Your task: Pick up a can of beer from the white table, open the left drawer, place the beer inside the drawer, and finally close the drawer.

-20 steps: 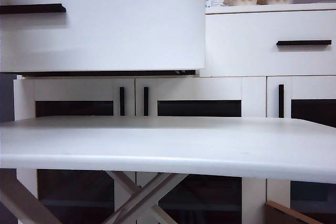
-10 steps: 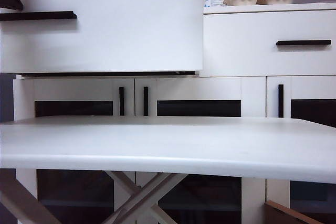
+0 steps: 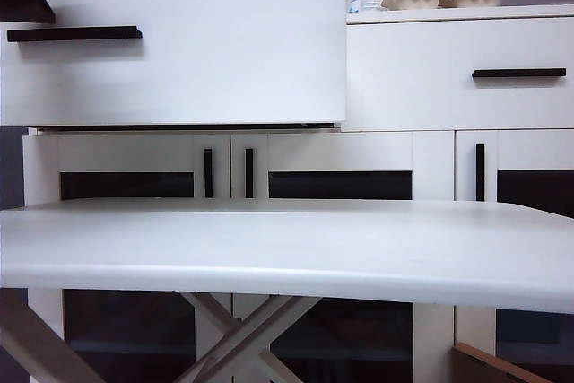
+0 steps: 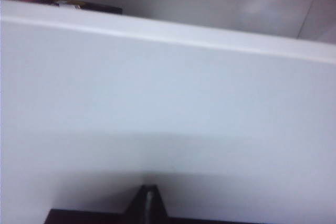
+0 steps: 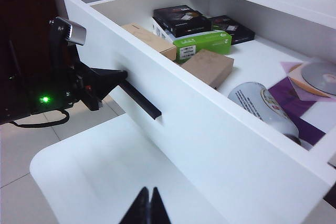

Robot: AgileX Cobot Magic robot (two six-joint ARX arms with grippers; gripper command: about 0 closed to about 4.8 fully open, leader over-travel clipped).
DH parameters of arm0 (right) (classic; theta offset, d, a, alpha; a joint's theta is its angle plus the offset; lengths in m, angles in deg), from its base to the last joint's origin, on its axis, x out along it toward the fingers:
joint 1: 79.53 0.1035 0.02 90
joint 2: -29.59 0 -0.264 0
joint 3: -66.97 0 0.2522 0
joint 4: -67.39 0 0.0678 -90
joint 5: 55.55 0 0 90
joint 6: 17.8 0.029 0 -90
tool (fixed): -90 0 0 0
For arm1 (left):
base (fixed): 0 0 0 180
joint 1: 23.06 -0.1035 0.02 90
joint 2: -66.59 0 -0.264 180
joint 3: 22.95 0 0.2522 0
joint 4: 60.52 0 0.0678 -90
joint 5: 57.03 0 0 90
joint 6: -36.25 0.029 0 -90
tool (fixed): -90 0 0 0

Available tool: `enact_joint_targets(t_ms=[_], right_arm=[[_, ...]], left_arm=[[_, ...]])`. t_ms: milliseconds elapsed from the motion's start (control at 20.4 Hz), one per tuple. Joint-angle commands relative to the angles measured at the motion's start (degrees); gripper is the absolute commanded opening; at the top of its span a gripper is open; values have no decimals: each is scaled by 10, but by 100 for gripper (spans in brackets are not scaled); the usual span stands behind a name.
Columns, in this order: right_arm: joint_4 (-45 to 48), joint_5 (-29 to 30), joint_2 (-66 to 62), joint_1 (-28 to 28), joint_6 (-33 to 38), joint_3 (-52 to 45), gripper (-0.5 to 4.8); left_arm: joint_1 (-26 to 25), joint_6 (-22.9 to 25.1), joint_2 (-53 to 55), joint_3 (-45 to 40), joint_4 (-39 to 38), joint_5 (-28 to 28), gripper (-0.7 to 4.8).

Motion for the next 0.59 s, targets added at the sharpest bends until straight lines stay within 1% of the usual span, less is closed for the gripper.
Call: enact_joint_targets(t_ms=[49,293,587], right_arm=[[10,1,3,0,0,2,-1],[10,1,9,0,0,2,-1],[10,1,9,0,0,2,-1]], left_arm=[[0,-2,16,6,28,14,-6],[0,-1,36,11,64,16,-6],[0,-1,101,80,68,14,-6]])
